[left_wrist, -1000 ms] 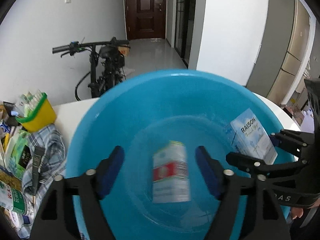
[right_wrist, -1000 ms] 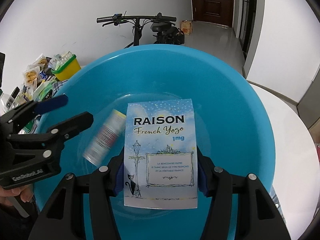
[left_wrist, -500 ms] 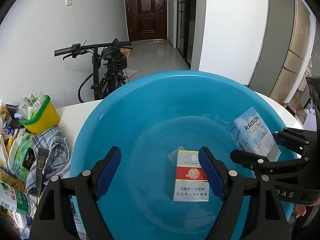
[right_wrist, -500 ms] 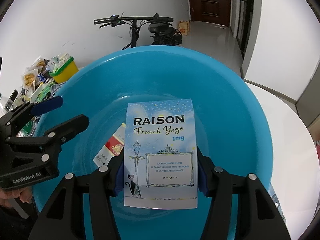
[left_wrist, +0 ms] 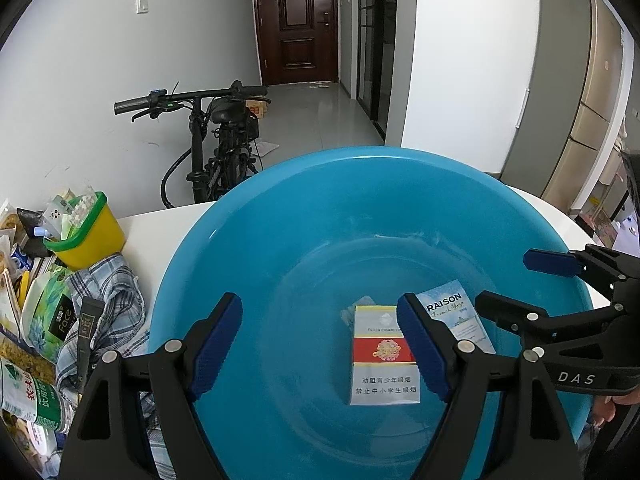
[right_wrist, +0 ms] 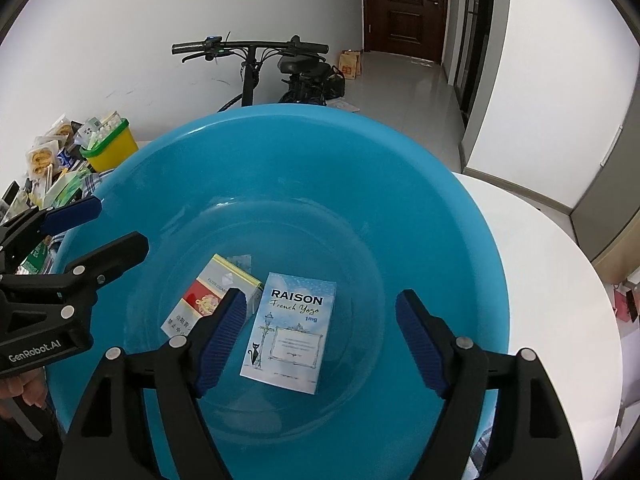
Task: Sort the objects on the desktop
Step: 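Open the left gripper dropping the white-red pack while the right gripper releases the RAISON pack into the basin, then raise both open grippers away from the basin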
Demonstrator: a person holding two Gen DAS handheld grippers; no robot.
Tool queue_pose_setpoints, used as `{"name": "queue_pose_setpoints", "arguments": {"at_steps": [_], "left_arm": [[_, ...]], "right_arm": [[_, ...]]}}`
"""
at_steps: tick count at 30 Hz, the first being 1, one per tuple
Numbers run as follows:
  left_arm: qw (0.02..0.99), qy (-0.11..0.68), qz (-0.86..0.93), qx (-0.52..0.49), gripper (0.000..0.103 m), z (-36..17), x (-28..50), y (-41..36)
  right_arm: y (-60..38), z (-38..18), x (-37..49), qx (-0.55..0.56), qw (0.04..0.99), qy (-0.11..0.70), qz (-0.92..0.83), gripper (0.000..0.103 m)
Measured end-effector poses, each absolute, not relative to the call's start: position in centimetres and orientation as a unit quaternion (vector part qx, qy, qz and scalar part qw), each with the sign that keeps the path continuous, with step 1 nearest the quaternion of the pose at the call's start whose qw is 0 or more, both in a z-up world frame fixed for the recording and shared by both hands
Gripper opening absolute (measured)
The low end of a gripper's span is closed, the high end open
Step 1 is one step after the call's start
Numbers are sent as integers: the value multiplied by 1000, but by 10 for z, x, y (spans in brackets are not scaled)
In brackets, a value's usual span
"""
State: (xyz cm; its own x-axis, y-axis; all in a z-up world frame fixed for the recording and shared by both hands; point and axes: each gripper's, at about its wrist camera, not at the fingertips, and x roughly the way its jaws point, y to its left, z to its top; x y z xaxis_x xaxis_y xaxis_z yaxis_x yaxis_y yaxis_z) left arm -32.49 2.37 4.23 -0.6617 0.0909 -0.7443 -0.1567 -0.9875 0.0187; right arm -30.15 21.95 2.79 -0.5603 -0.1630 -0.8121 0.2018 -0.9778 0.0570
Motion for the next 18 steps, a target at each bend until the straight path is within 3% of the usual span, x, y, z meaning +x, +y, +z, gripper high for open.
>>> {"name": "queue_pose_setpoints", "arguments": {"at_steps": [8, 17, 18], "left_arm": [[71, 31, 918, -390, 82, 48, -322, 25], [63, 28, 950, -304, 83, 75, -306, 20], [64, 28, 956, -286, 85, 81, -301, 20]], "right_arm": [[223, 37, -298, 429, 98, 13, -898, 76], [223, 81, -269, 301, 39, 37, -952, 76], [224, 86, -265, 286, 39, 30, -957, 80]]}}
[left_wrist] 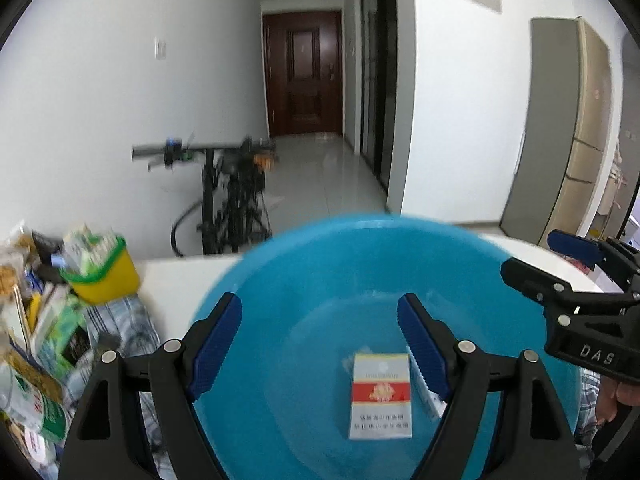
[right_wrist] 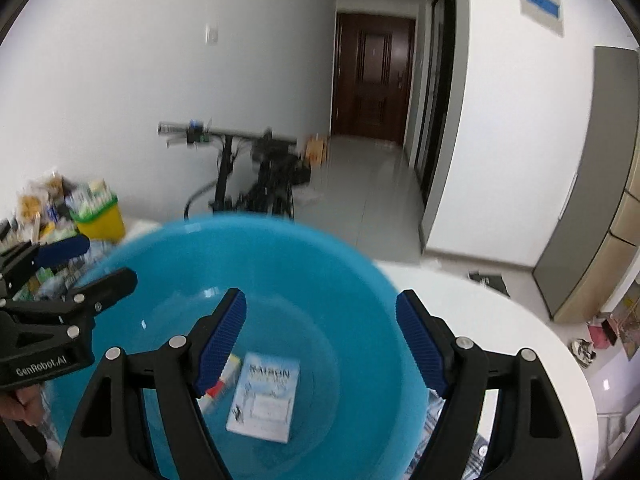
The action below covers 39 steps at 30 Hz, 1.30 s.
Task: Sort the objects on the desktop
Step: 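Raise both open grippers away from the basin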
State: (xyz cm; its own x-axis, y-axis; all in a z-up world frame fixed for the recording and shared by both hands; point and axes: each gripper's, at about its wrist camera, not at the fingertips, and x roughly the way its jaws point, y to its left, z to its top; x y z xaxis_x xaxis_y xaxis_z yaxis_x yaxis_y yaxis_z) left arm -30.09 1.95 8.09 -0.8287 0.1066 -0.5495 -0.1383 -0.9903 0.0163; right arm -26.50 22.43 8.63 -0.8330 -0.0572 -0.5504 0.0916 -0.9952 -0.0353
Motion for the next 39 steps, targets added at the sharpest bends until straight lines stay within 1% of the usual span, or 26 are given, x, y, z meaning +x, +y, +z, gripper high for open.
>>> {"name": "queue_pose_setpoints", "arguments": {"at_steps": [1, 3, 5, 6, 7, 8, 11, 14, 17, 21, 27, 31, 34, 39], "left_arm": [[63, 25, 960, -270, 87, 86, -297, 18], [62, 16, 971, -230, 87, 97, -286, 14], [60, 10, 981, -182, 91, 109, -273, 11], [58, 10, 985, -165, 93, 114, -268, 10], [56, 10, 988, -142, 99, 119, -261, 9], [55, 10, 991, -120, 103, 124, -255, 7], [55, 9, 997, -51, 103, 137, -233, 0], [51, 12, 998, -23, 103, 147, -221, -5], [42, 5, 999, -17, 103, 153, -216, -9], [38, 8, 999, -34, 103, 159, -213, -10], [36, -18, 998, -53, 103, 165, -209, -15], [32, -24, 998, -56, 103, 173, -200, -17], [29, -23, 997, -68, 103, 181, -193, -17], [49, 0, 994, -94, 103, 188, -188, -6]], "right_arm": [[225, 91, -261, 271, 38, 22, -961, 88], [228, 102, -251, 233, 36, 6, -972, 93], [231, 112, -242, 202, 35, -2, -979, 94], [233, 118, -237, 185, 35, -8, -982, 96], [234, 122, -232, 170, 34, -12, -985, 98], [236, 127, -227, 154, 31, -17, -987, 99], [238, 140, -212, 117, 26, -21, -993, 101], [235, 150, -201, 93, 19, -10, -995, 103], [231, 159, -193, 77, 12, 0, -997, 103], [225, 166, -188, 76, 6, 14, -997, 103], [228, 168, -190, 87, 15, 5, -996, 103], [230, 169, -188, 97, 4, 10, -995, 103], [229, 173, -182, 102, 6, 9, -995, 103], [223, 182, -166, 99, 18, 11, -995, 103]]}}
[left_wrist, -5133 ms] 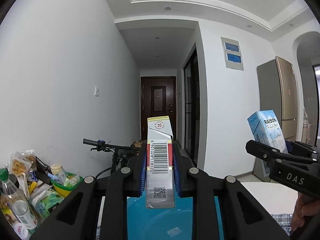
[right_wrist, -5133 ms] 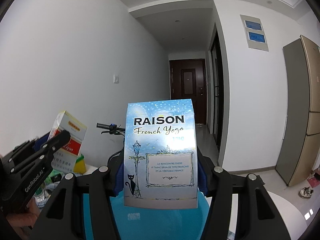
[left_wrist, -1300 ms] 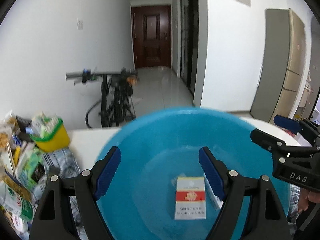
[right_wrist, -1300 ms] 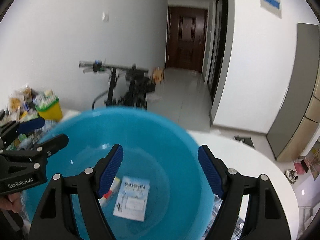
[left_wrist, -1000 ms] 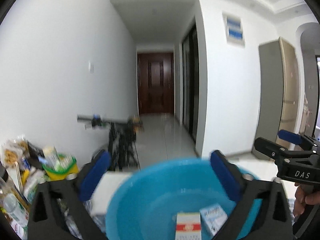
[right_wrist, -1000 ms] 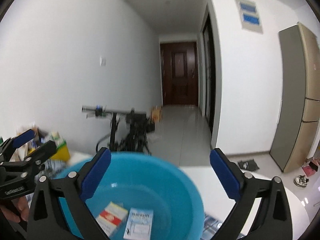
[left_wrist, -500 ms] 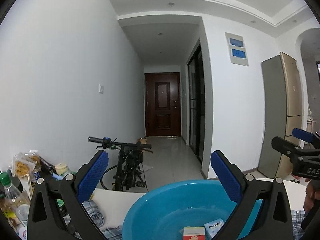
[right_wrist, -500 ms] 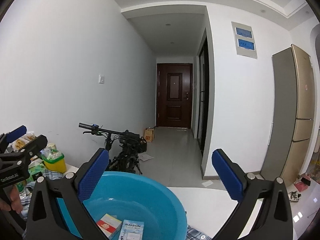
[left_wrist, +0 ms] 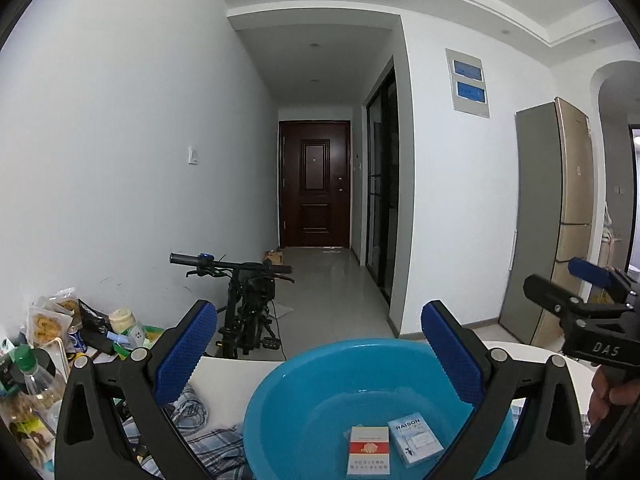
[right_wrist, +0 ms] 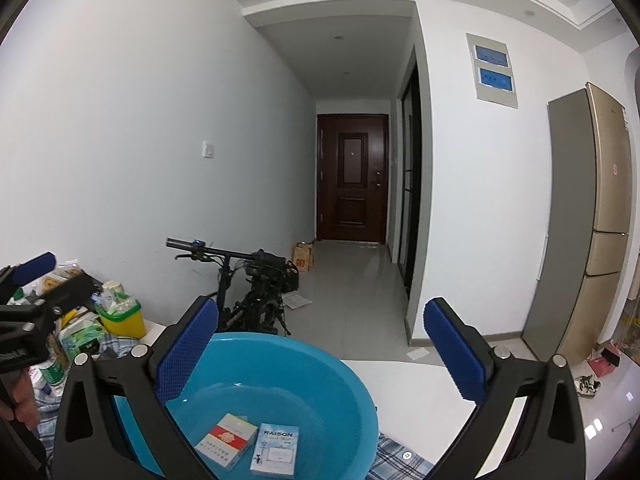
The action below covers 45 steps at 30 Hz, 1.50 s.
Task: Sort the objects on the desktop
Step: 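Raise both open grippers away from the basin, then lower both open grippers toward the pile of items in front of the basin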
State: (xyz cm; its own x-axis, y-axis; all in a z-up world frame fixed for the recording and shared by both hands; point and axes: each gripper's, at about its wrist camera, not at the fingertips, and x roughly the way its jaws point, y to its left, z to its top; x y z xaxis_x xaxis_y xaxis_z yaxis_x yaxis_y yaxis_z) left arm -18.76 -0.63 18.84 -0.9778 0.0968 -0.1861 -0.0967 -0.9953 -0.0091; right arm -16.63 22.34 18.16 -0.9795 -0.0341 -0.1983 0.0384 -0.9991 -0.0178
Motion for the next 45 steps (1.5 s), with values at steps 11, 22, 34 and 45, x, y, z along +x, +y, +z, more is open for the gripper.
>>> {"name": "queue_pose_setpoints", "arguments": {"at_steps": [11, 22, 34, 45], "left_arm": [[55, 36, 997, -27, 103, 217, -132, -4], [45, 49, 998, -21, 103, 223, -112, -2], [71, 53, 993, -81, 103, 205, -103, 7], [88, -18, 991, -102, 103, 169, -82, 2]], "right_arm": [[212, 201, -127, 52, 39, 32, -997, 103], [210, 210, -105, 29, 62, 29, -997, 103], [205, 186, -96, 106, 114, 12, -988, 103], [210, 145, -70, 112, 75, -2, -991, 103]]}}
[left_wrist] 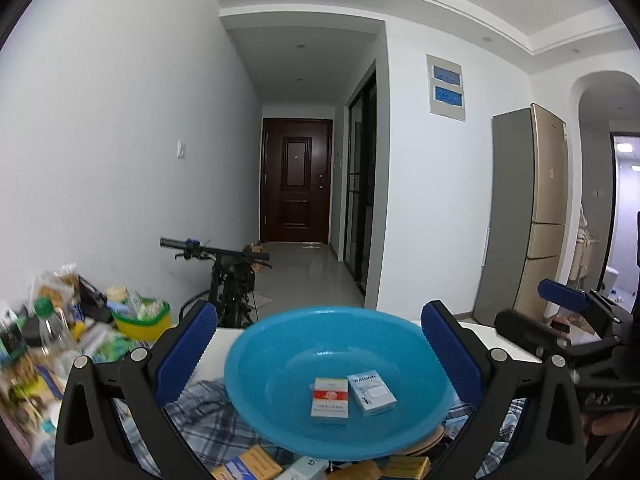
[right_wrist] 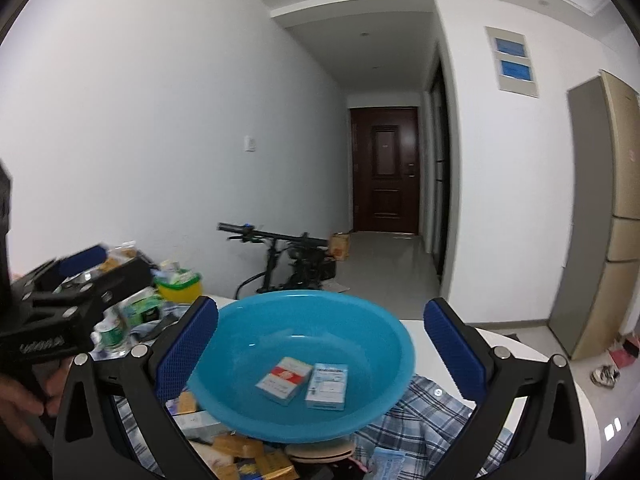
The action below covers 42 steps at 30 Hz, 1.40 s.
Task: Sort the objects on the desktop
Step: 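Lower both open grippers toward the pile of items in front of the basin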
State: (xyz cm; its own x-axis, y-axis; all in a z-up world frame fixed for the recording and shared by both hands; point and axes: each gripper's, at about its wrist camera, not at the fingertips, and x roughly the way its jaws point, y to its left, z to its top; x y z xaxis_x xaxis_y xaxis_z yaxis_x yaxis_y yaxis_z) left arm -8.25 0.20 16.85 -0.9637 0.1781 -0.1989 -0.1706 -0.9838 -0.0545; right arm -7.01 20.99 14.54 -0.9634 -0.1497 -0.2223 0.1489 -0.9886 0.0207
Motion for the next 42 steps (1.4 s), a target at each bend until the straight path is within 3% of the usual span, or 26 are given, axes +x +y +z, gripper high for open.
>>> {"name": "queue_pose_setpoints", "arguments": {"at_steps": [11, 21, 42], "left_arm": [[68, -26, 972, -223, 103, 89, -82, -15], [93, 4, 939, -331, 103, 17, -61, 3], [85, 14, 916, -391, 103, -17, -83, 7]], "right_arm": [[224, 96, -62, 202, 55, -25, -977, 103], [213, 35, -37, 306, 96, -33, -947, 103], [196, 6, -51, 366, 122, 7, -922, 103]]}}
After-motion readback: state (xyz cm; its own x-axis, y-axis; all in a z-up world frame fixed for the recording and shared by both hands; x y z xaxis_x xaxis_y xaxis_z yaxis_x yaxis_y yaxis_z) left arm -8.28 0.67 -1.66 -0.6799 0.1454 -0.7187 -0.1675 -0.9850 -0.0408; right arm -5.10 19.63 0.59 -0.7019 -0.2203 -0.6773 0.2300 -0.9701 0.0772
